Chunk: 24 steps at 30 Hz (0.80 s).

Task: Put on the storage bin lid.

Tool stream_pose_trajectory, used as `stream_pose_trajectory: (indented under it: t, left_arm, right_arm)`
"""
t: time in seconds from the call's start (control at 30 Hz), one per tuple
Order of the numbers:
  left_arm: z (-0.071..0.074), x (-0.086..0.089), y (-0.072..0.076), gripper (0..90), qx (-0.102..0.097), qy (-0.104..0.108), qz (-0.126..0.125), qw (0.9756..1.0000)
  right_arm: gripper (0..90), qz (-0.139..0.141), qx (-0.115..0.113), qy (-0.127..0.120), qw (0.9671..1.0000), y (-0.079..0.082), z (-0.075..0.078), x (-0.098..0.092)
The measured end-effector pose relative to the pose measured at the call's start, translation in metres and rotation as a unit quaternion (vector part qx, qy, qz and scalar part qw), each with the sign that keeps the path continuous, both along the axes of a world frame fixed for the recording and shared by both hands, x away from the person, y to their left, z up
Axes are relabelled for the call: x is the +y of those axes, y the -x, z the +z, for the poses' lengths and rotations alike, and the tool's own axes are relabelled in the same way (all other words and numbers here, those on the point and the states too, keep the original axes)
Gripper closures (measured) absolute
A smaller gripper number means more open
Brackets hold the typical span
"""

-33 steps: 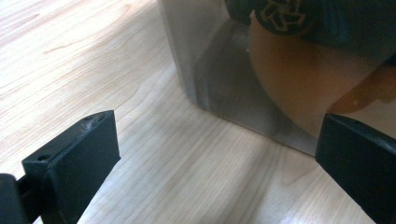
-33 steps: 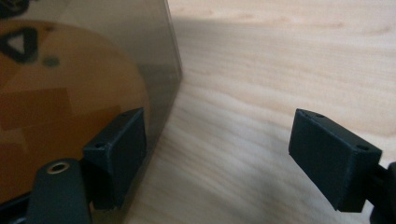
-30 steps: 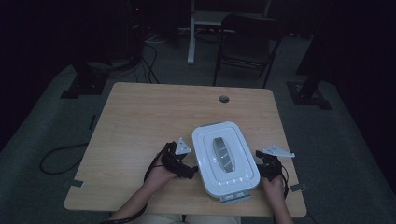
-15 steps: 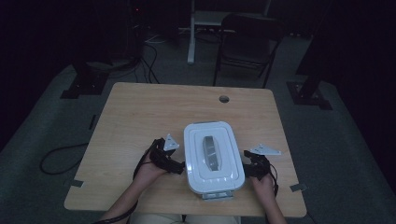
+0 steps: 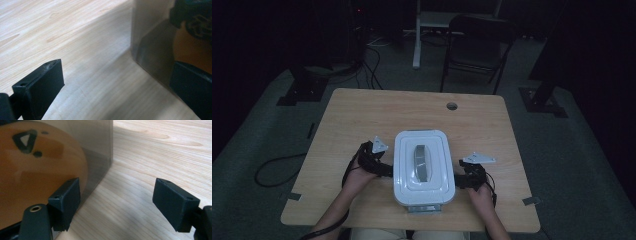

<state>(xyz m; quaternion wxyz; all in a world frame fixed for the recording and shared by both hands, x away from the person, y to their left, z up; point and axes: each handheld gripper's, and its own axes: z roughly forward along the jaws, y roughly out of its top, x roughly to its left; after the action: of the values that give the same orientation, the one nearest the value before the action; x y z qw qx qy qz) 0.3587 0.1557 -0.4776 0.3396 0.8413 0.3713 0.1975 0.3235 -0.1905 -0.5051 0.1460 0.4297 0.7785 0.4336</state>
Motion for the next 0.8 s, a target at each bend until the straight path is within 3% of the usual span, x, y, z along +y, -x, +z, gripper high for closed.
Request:
stream_pose_trajectory:
  t: [0.1, 0.17, 0.23, 0.47, 0.6, 0.8]
  left_arm:
    - [0.001, 0.0, -0.004, 0.4, 0.0, 0.001, 0.002, 1.0]
    - [0.0, 0.002, -0.005, 0.4, 0.002, 0.014, 0.003, 0.9999]
    - [-0.002, 0.006, -0.005, 0.4, 0.004, 0.033, 0.002, 0.9995]
    - [-0.002, 0.013, 0.003, 0.4, 0.003, 0.052, -0.014, 0.9985]
    - [-0.003, 0.015, 0.008, 0.4, 0.01, 0.048, -0.038, 0.9981]
    - [0.001, 0.019, 0.011, 0.4, 0.014, 0.061, -0.038, 0.9973]
  right_arm:
    - [19.2, 0.004, -0.002, -0.002, 1.0, 0.001, -0.001, -0.002]
    - [12.9, 0.002, -0.004, -0.006, 1.0, 0.0, -0.001, -0.004]
    - [12.7, -0.005, -0.002, 0.002, 1.0, -0.001, -0.002, -0.006]
    - [12.7, -0.043, -0.009, -0.011, 0.999, -0.006, 0.0, -0.022]
    - [12.7, -0.052, -0.017, -0.015, 0.9984, -0.005, 0.003, -0.028]
    - [12.7, -0.064, -0.028, -0.009, 0.9975, -0.005, 0.005, -0.031]
